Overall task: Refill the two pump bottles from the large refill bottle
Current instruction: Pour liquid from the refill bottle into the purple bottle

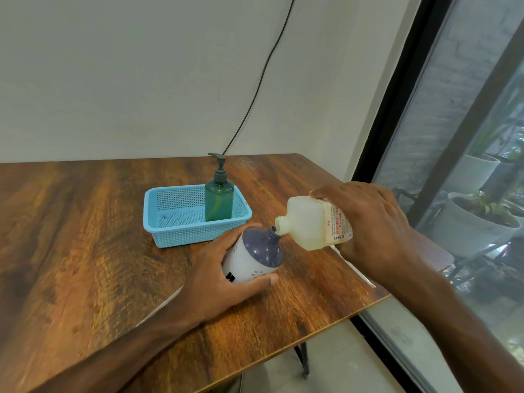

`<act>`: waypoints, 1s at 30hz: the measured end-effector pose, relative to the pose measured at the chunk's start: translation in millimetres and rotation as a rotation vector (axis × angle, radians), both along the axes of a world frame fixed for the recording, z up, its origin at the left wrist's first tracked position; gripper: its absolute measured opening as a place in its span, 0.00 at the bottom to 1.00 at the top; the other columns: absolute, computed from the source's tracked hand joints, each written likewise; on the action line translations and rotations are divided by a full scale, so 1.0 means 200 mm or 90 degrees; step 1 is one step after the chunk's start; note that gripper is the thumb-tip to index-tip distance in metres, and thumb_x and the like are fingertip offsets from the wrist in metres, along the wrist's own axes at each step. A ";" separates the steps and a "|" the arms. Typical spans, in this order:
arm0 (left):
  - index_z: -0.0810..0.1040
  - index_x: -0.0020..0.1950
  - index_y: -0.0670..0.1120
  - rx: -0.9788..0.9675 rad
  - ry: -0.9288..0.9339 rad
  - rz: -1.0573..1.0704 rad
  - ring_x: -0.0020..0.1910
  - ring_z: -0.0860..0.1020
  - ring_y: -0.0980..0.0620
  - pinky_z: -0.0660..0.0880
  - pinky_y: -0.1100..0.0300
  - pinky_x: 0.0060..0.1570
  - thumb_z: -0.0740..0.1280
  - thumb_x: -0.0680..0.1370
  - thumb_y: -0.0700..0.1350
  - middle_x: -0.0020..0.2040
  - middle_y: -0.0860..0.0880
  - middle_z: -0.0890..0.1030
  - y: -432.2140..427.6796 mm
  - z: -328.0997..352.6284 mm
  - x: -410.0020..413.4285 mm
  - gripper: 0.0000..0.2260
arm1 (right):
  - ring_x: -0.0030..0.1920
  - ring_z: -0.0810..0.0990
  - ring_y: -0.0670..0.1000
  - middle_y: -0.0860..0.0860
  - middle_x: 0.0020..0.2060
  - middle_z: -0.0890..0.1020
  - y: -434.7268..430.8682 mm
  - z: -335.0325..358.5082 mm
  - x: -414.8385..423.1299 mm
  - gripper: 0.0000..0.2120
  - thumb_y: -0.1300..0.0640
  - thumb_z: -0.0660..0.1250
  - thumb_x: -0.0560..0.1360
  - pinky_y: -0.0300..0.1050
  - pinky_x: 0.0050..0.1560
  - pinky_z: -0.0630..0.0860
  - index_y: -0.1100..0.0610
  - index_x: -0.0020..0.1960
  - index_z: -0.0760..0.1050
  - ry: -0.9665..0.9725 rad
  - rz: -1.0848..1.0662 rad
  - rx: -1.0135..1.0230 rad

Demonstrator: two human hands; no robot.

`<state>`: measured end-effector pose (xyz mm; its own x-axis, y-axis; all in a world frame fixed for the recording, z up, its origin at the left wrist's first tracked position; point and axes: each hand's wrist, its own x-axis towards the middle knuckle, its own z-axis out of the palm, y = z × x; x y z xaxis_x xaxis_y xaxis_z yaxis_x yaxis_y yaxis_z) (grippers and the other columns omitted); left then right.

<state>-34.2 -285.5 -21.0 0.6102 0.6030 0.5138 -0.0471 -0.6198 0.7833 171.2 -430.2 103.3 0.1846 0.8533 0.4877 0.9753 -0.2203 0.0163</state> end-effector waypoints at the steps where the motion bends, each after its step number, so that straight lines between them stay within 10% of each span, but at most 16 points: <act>1: 0.76 0.73 0.57 0.000 0.002 -0.001 0.65 0.81 0.55 0.81 0.55 0.63 0.84 0.68 0.58 0.65 0.60 0.82 0.00 0.00 0.00 0.36 | 0.71 0.71 0.55 0.47 0.66 0.79 0.00 0.00 0.00 0.37 0.53 0.82 0.65 0.56 0.72 0.59 0.42 0.69 0.70 0.003 0.000 0.000; 30: 0.76 0.72 0.59 0.012 -0.009 0.005 0.64 0.81 0.57 0.81 0.60 0.60 0.84 0.67 0.58 0.64 0.62 0.82 0.00 0.01 0.00 0.35 | 0.70 0.72 0.54 0.47 0.64 0.79 0.01 0.01 0.01 0.36 0.51 0.81 0.65 0.56 0.72 0.60 0.42 0.69 0.71 -0.026 -0.002 -0.009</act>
<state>-34.3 -285.9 -19.3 0.5976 0.5976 0.5345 -0.0537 -0.6354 0.7703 173.9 -427.3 105.0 0.1681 0.8595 0.4827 0.9730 -0.2232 0.0587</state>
